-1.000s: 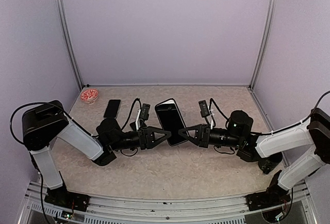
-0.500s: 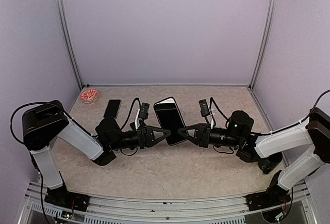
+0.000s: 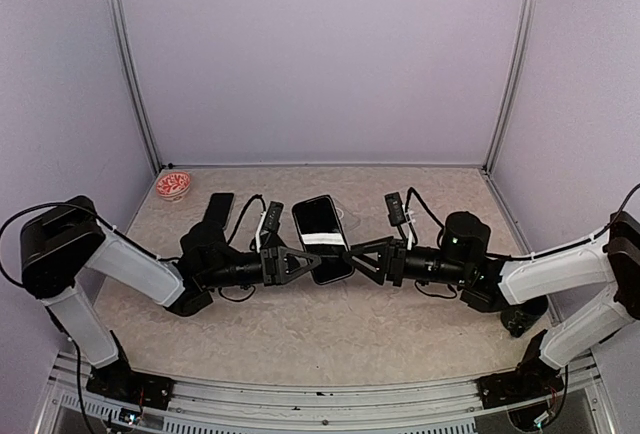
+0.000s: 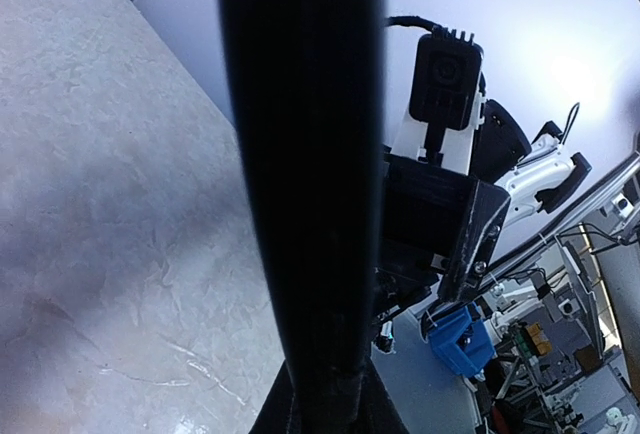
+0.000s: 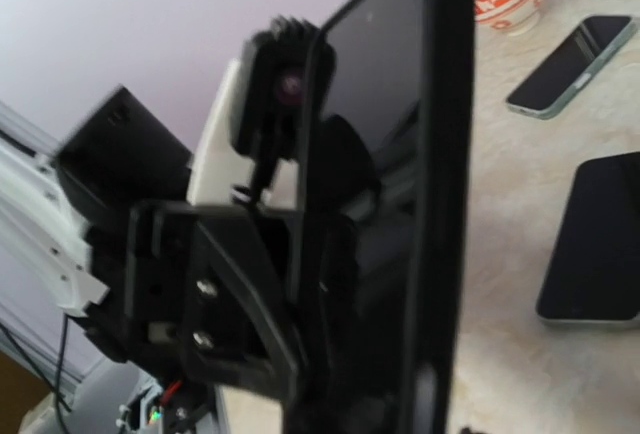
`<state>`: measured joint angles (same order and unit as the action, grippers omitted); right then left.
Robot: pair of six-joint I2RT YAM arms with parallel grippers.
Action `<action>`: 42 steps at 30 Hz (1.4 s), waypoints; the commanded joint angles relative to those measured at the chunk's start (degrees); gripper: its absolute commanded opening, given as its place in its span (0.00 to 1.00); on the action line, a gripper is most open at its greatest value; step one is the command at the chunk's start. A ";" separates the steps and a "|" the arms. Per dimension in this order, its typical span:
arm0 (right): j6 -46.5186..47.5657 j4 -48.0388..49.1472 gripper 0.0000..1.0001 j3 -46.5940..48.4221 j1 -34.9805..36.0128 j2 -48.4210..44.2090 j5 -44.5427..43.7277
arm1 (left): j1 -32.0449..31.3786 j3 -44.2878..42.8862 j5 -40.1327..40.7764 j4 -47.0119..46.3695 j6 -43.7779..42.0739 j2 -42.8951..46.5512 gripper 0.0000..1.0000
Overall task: Put the phone into the phone case
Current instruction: Pass from the right arm to the left, then place the phone with the phone case at the center of the board.
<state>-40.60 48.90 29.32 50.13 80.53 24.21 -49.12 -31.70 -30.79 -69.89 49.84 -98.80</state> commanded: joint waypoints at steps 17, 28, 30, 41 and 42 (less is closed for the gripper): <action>6.39 -10.26 0.65 2.23 0.15 -3.30 -5.17 | 9.66 -5.77 3.09 62.76 -17.36 28.80 0.00; 8.50 -11.04 0.66 1.26 -0.18 -4.79 -5.18 | 20.33 -5.96 -2.90 79.97 -23.08 31.77 0.00; 8.75 -10.91 0.66 0.82 -0.29 -5.06 -5.17 | 22.99 -6.40 -3.04 83.88 -25.31 32.06 0.00; 8.78 -8.95 0.66 -1.28 -1.16 -4.99 -4.26 | 32.51 -6.64 -12.64 89.19 -28.78 27.61 0.00; 8.75 -8.80 0.66 -1.36 -1.22 -4.91 -4.19 | 32.51 -6.81 -13.35 89.59 -29.03 26.25 0.00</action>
<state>-32.40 38.46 28.99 49.58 76.40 19.49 -16.93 -36.12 -37.91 19.00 23.46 -69.71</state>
